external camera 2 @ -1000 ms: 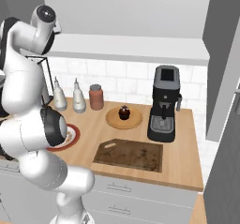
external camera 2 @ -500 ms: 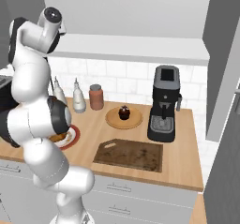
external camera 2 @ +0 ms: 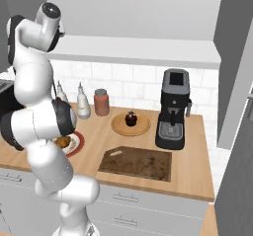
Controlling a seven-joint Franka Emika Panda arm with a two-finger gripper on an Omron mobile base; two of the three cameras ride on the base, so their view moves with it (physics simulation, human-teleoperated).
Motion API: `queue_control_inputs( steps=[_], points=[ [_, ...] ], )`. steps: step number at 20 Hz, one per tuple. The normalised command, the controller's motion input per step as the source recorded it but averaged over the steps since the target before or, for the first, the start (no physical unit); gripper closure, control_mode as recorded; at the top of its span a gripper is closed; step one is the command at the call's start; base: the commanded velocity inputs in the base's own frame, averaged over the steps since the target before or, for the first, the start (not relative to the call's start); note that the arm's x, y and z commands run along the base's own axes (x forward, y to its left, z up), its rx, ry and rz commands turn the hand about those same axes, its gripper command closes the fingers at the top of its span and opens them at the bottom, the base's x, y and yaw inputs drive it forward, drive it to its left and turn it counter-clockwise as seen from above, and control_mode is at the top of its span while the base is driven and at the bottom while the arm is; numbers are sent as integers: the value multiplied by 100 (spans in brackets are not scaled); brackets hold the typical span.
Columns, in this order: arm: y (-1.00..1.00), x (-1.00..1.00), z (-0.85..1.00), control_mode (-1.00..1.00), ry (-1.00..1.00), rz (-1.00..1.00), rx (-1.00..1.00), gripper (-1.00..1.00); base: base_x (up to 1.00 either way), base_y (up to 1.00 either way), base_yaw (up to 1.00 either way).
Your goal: From the different types of pastries on the counter, select a croissant and place it on the cutting board. Then retrieve a jar of jam from the cabinet and place it alongside the croissant on the cutting board.
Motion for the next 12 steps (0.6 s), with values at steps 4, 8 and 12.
queue_control_inputs(
  steps=[4, 8, 12],
  points=[
    [1, 4, -11, -100, -4, 0, 0, -100, 0, 0, 0],
    [12, 2, -22, -100, -4, 0, 0, -100, 0, 0, 0],
    [7, 9, -1, -100, -2, 0, 0, -100, 0, 0, 0]
  ],
)
